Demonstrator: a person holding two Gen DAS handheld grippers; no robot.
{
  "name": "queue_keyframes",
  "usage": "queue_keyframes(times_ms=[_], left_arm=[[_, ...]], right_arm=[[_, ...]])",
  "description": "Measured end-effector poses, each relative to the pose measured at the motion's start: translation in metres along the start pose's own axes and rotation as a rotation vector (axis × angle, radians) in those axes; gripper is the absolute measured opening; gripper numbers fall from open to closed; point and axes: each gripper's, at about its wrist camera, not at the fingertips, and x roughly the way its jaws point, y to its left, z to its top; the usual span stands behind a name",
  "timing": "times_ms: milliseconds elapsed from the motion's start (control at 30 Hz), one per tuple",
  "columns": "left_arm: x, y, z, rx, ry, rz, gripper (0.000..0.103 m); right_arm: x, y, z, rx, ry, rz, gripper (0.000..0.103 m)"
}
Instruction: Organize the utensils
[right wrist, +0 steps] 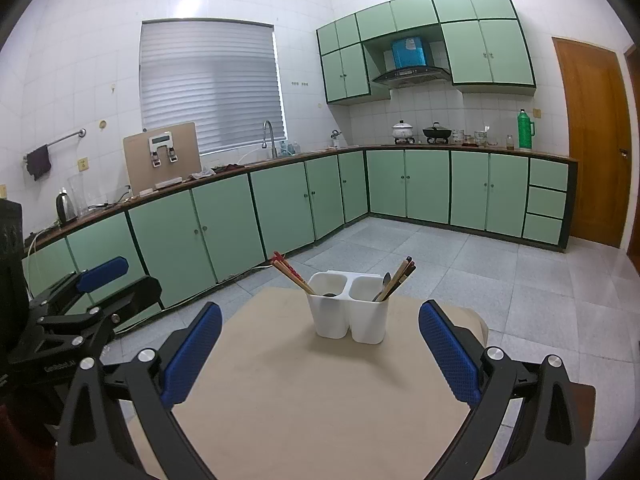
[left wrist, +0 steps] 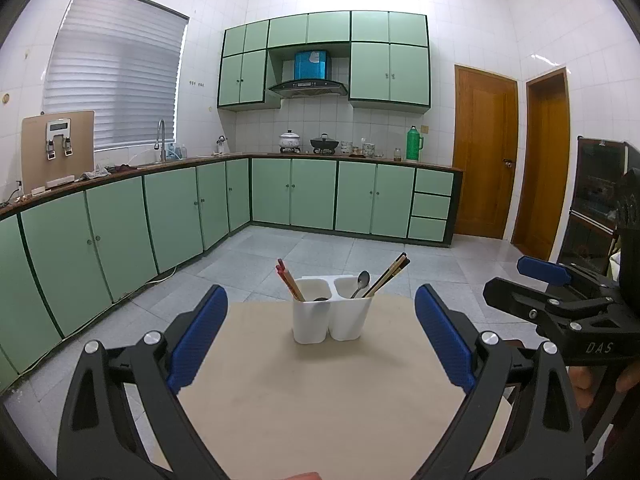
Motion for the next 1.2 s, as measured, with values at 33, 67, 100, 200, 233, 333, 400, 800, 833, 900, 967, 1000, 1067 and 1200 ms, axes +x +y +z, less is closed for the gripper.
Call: queue_keyframes(times_ms=[33,67,100,200,233,333,400,800,833,900,967,1000,1067,1200], left_arm=[[-0.0005,-0.0001,-0.0001,0.001,-0.001,0.001,0.092],[0.0,0.0002,-0.0001,0.0,0.0,0.0,0.092],[0.0001,0.0003,-0.0002,0.0,0.001,-0.001,0.092],[-0.0012,0.0005,0.0001,0.001,0.003,0.001,0.092],[-0.0018,0.0009,0.0001,0.001,0.004,0.001,0.092],[-0.0025,0.001,0.0007,0.001,0.005,0.001,0.092],[-0.003,0.0012,0.0007,0.001,0.005,0.001,0.092],[-0.0037,0.0027,0.0008,-0.001,0.006,0.001,0.092],[-0.0041,0.0029,0.0008,0.0,0.006,0.002,0.092],[-0.0044,0.0032,0.0008,0.0,0.007,0.003,0.092],[-0.0045,0.0036,0.0002,-0.002,0.007,0.003,0.092],[-0.0054,0.0043,-0.0004,-0.002,0.007,0.003,0.092],[-0.0049,0.0049,-0.0005,-0.002,0.007,0.004,0.092],[-0.0051,0.0051,-0.0005,-0.001,0.007,0.004,0.092]], right_arm=[[0.0001,0.0,0.0,0.001,0.0,0.001,0.097],[0.0002,0.0003,-0.0001,0.001,0.0,0.0,0.097],[0.0003,0.0005,-0.0002,0.0,0.0,0.0,0.097],[0.0002,0.0002,-0.0003,0.0,0.002,-0.001,0.097],[0.0005,0.0002,0.0,0.001,0.003,0.0,0.097],[0.0009,0.0007,-0.0001,-0.001,0.003,-0.001,0.097],[0.0007,0.0012,-0.0006,-0.003,0.003,-0.001,0.097],[0.0002,0.002,-0.0014,-0.003,0.006,-0.001,0.097],[0.0005,0.002,-0.0013,-0.003,0.005,-0.001,0.097],[0.0006,0.0022,-0.0011,-0.004,0.005,-0.001,0.097],[0.0006,0.0023,-0.0012,-0.003,0.005,0.0,0.097],[0.0008,0.0025,-0.0011,-0.003,0.005,-0.001,0.097],[0.0007,0.0025,-0.0013,-0.003,0.005,-0.001,0.097],[0.0008,0.0026,-0.0012,-0.003,0.005,-0.001,0.097]])
